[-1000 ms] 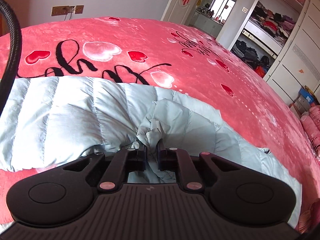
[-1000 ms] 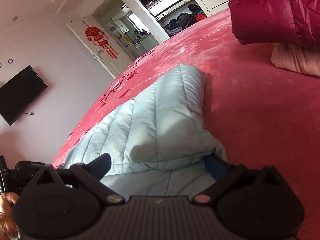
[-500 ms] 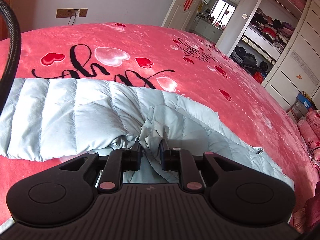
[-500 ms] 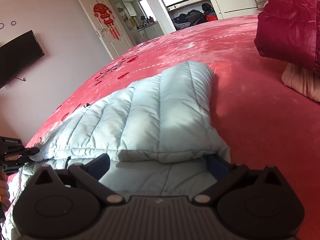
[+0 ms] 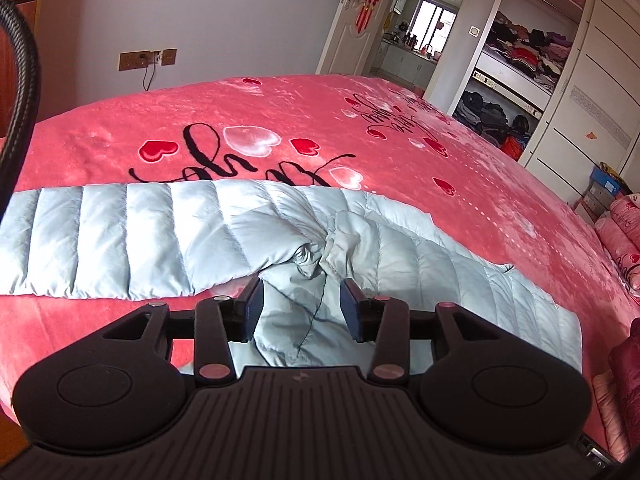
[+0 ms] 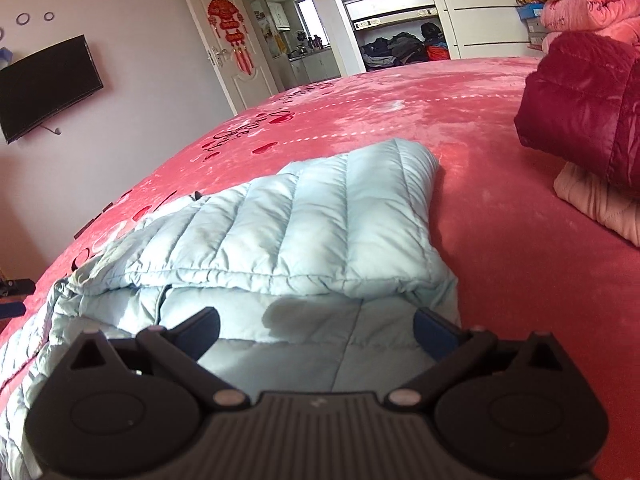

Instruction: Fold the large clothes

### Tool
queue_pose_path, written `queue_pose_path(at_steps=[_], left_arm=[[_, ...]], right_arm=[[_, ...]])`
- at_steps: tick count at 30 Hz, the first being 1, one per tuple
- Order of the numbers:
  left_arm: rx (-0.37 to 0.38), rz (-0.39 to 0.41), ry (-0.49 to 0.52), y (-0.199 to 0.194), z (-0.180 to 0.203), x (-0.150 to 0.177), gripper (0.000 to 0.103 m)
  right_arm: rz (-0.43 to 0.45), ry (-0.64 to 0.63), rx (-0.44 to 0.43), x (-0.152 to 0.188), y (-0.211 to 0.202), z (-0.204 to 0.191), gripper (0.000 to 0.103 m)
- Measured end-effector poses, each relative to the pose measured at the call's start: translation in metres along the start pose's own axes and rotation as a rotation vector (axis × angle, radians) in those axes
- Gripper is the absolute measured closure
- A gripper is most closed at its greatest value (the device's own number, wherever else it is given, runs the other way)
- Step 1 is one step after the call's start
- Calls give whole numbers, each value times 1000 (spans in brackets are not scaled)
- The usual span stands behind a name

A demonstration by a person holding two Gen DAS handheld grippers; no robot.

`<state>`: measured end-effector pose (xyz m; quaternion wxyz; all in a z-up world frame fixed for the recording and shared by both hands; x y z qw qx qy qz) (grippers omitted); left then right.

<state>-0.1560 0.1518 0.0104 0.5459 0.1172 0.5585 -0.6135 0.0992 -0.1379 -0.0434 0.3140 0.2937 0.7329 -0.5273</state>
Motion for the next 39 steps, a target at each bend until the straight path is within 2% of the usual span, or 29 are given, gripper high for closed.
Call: queue_pose_path(at_steps=[10,21,30,39], left_arm=[[15,-60,20,-24,-8,28,48],[35,-72,34,-53,-20,38,39],[65,-66,17,-81,-24,34,30],[107,-18,-18,-111,-30,20,25]], right_arm=[[73,-92,39,-4,-39,-16,1],[114,-173,74,-3,-64,-36,1],[133,-220,108,1,-88,-46,1],[149,-251,113,9,-126,-58,1]])
Point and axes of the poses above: each gripper's, at about its wrist camera, not at the fingertips, and y roughly the way its jaws point, z to its right, x to its underside, the point moved 10 cm from there along y, roughly the way its jaws point, and after that the axes turned 9 degrees about x, right-handed, at the moved point
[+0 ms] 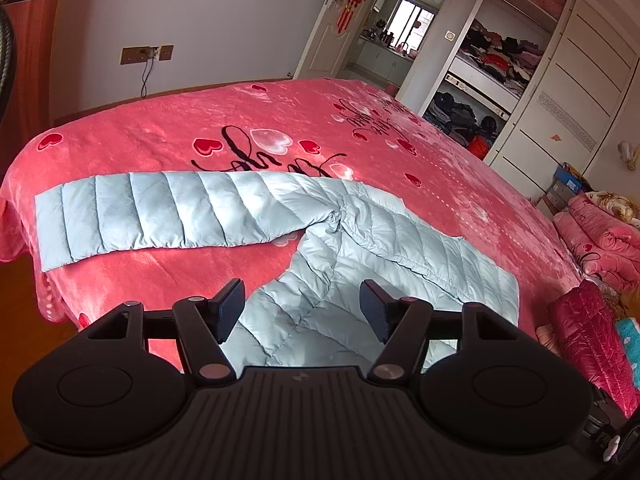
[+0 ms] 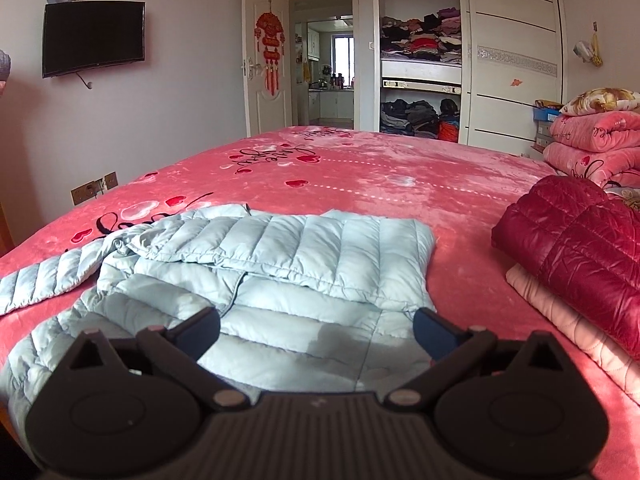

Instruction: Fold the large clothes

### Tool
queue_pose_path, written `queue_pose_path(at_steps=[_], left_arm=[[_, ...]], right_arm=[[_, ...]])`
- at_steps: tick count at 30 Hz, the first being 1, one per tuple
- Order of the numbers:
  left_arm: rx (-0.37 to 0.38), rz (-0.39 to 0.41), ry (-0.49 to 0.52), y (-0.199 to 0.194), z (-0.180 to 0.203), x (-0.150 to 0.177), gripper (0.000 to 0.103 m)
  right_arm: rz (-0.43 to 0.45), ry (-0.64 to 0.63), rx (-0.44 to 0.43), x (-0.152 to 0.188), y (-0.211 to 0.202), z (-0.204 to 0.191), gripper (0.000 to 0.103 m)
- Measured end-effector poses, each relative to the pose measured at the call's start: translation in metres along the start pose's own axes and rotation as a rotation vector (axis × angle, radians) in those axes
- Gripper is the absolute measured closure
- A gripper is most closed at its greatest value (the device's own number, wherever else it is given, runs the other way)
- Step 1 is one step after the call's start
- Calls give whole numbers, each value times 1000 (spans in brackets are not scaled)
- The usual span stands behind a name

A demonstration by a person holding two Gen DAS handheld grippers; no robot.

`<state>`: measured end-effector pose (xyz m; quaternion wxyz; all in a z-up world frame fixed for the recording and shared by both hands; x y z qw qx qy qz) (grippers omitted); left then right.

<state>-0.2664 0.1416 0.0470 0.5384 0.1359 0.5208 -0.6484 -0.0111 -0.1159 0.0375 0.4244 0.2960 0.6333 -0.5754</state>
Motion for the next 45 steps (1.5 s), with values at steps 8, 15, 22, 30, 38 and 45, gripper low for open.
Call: queue_pose_path(at_steps=[8,15,22,30,38,45], left_arm=[[-7,62,-3,-18,-13,-16,20],[-55,150,17,-38,-27,-42,15],[-135,201,-53,-47,-60,-59,10],[-111,215,-486,3,-133,-47,8],[-65,227,-793,107,-185,-5,9],[-49,219,-878,179,-212,27,11]], right_arm=[[31,-20,10,-5,-35,-7,1],[76,-69,25,-5,-65,-11,1],[127,-64,54,3,-96,6,1],[113,-22,106,21,-94,29,1],[28,-15,138,45,-68,36,1],[-37,-39,149,58,-44,30,1]])
Point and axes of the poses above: each gripper's, at about its wrist camera, not at the fingertips, and y roughly the way its jaws point, z to its right, x to its underside, the point moved 10 cm from there along y, roughly the way its jaws point, and after that the axes turned 9 degrees about x, right-handed, at the moved point
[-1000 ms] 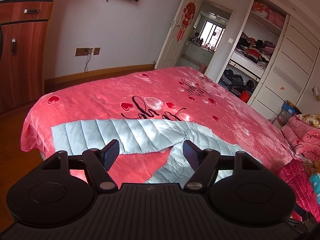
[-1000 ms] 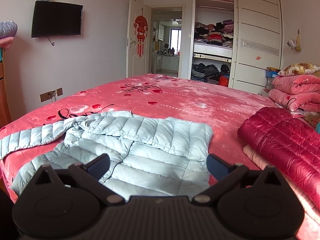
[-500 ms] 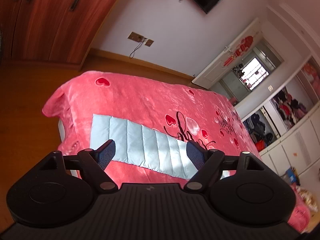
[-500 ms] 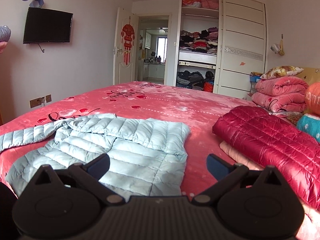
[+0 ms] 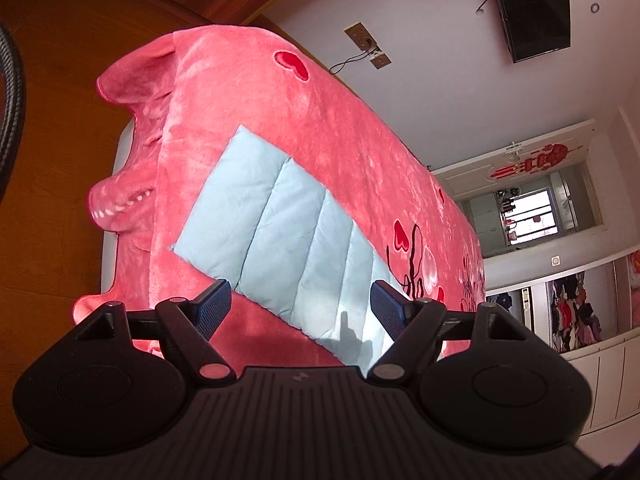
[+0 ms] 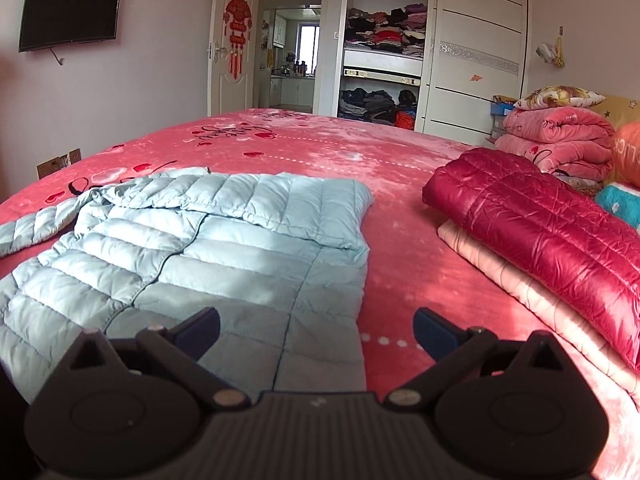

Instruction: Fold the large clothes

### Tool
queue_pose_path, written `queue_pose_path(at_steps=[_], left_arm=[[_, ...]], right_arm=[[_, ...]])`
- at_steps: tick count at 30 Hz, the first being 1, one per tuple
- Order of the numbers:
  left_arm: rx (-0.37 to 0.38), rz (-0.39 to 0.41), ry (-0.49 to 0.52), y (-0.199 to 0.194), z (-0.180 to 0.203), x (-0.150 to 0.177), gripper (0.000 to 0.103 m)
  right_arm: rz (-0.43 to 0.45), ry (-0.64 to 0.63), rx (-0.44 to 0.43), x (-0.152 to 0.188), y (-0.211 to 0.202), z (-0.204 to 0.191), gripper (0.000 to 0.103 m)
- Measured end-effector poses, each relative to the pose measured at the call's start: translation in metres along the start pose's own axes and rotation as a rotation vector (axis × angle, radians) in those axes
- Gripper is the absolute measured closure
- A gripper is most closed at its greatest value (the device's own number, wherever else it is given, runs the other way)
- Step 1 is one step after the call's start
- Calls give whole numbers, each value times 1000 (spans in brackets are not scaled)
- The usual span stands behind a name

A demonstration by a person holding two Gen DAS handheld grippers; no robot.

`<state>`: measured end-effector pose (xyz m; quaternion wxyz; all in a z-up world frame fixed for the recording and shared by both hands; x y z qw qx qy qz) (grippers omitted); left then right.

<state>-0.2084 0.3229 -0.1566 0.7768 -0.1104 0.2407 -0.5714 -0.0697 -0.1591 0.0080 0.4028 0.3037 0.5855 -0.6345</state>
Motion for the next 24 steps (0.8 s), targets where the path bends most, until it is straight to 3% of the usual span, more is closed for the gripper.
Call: queue_pose_path(at_steps=[4,13,22,24], left_arm=[[24,-14,-81,30,-22,-7,11],[35,15,-175,40,-61,-29,11],[1,46,-155,39,-61,-44,37],[-5,58,-130,30,-55,-46,50]], right_arm=[[8,-37,-9,0,5,-9,1],[-14,-78,-52,3,21,-32,1],[-45,-70,-57,8,30,-35,1],[-49,-65,-56,8,32,-34,1]])
Point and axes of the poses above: each gripper's, at about its wrist camera, not at the fingertips, and y roughly the way its jaws point, z to its right, x to its underside, the point moved 10 cm from there along y, roughly the way its jaws point, and after that the axes turned 9 degrees about x, right-handed, at the moved point
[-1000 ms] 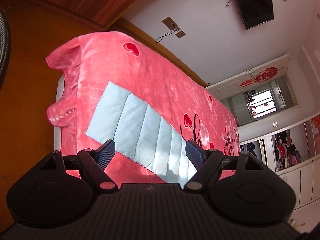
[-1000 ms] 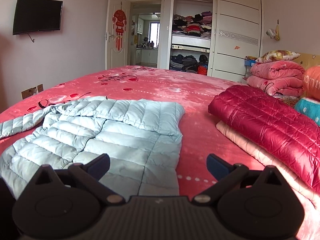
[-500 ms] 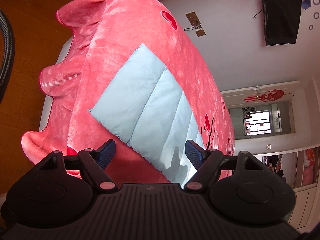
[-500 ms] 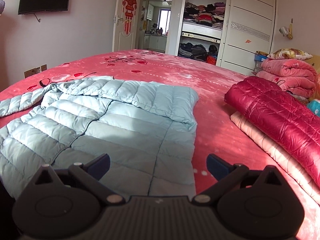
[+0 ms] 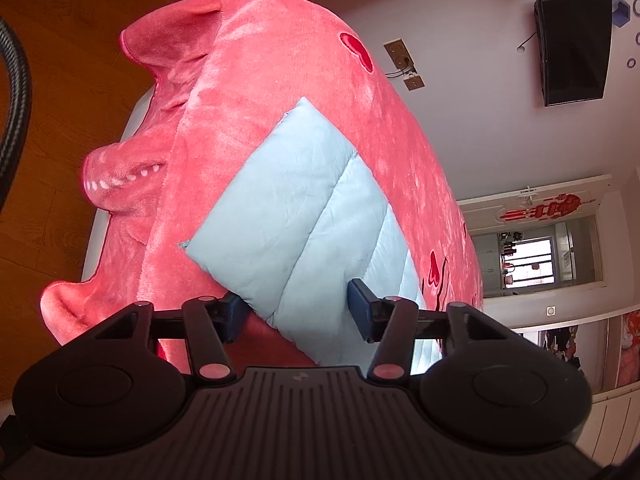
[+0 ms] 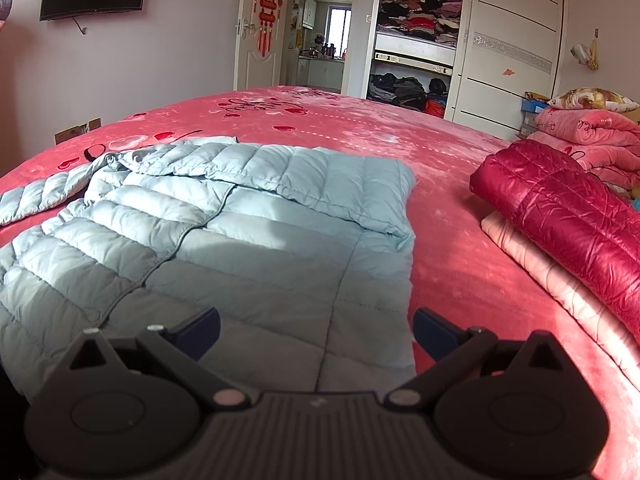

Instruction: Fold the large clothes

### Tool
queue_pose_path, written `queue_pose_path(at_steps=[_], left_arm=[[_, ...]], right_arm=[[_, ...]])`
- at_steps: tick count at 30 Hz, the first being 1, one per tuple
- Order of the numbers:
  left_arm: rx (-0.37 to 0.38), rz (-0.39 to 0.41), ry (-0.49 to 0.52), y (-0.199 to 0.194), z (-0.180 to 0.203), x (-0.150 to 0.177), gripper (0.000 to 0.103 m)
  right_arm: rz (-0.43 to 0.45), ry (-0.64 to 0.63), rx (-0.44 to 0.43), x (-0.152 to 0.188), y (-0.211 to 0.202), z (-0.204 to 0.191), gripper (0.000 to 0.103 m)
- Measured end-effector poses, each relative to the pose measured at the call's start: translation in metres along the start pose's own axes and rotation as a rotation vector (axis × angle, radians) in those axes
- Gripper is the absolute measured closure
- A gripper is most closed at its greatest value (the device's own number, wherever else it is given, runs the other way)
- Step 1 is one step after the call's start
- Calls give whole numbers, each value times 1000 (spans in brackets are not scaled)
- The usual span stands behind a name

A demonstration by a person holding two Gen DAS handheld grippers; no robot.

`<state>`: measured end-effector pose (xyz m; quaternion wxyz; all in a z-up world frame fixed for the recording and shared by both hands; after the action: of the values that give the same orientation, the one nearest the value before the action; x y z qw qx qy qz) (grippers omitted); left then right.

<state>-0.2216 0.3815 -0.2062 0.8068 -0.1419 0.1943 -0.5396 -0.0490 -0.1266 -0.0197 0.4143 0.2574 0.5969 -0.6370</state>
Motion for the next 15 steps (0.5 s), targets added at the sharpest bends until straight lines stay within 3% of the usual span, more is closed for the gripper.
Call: queue_pose_path(at_steps=[4,8,15], left_arm=[[-27,12,75,-8,9,-4,64],[-15,25,166,-15,28,-8,91],[70,40,323,-23,97,-11,100]], right_arm=[[-4,2,10,1,5,3,1],[-1,11,20,0,10,7,1],[34,55,20,-8,14,16,1]])
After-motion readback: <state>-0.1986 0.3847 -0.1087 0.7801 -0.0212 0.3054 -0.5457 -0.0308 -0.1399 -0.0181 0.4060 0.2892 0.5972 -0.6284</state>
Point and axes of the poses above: each gripper's, at about its wrist camera, not at the fingertips, and y roughly the way its jaws point, z to its right, x to its underside, the point moved 10 cm from there along y, roughly the way its jaws point, and after that the axes turned 9 degrees about x, right-handed, at the moved point
